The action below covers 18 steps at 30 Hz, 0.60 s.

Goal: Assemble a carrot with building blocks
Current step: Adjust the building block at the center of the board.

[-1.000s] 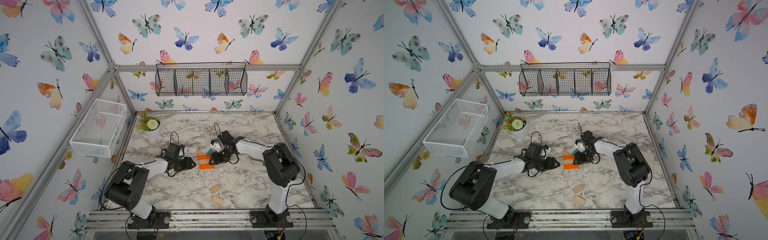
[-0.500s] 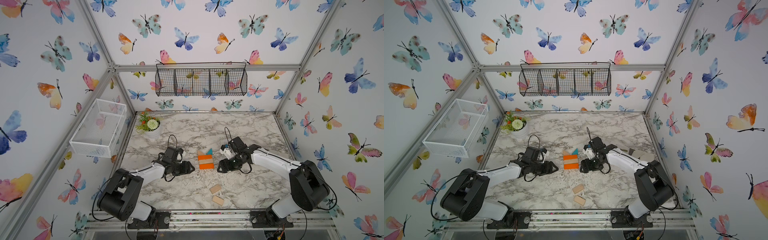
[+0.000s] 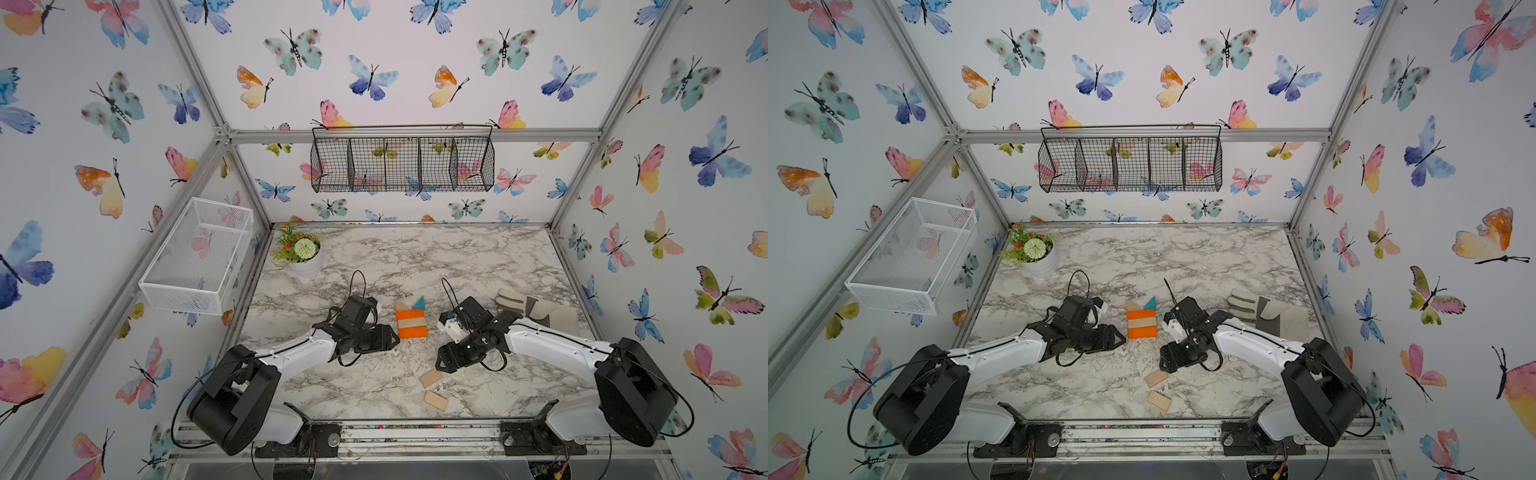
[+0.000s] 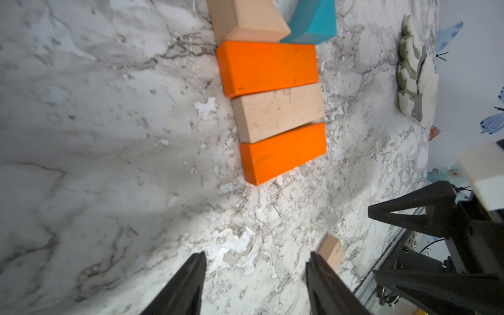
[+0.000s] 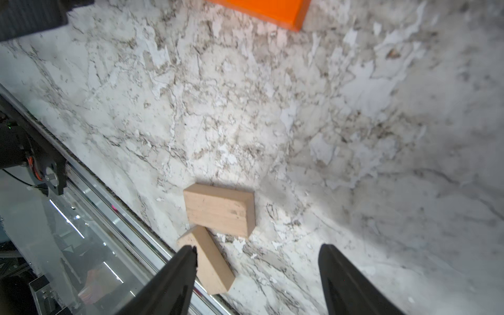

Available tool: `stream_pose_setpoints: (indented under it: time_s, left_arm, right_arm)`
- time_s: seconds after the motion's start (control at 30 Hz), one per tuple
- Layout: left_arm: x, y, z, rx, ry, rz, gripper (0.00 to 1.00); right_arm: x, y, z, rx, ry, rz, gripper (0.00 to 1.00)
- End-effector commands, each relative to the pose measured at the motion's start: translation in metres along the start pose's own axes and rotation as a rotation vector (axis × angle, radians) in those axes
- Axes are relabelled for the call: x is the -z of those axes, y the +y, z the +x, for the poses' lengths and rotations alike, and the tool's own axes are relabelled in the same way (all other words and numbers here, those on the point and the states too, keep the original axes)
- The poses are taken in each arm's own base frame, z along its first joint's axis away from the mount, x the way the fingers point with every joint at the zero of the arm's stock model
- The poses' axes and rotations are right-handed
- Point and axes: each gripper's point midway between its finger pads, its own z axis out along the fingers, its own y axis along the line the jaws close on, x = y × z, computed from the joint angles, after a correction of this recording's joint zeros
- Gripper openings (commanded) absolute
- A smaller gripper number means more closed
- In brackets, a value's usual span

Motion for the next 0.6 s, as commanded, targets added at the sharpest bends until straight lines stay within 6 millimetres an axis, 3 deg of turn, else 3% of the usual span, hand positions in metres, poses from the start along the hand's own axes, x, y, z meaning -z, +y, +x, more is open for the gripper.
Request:
stream_pose_setpoints:
  time_s: [0.0,0.17,0.37,0.57]
  left_arm:
    - [0.006,-0.005,0.011,0.050,-0.025,-0.059,0.64]
    - [0.011,-0.005,0.030,0.137,-0.046,-0.080,0.65]
    - [0.028,-0.005,0.030,0.147,-0.083,-0.085,0.70]
    - [0.019,0.003,0.052,0.121,0.018,-0.091,0.71]
  right_arm:
    - [0.004,0.002,0.009,0.003,-0.014,0.015,0.77]
    - [0.000,0.016,0.011,0.037,-0.021,0.034,0.80]
    - [-0.011,0.019,0.020,0.058,-0.003,0.080,0.87]
    - [-0.021,0.031,0.010,0.072,-0.005,0.110,0.90]
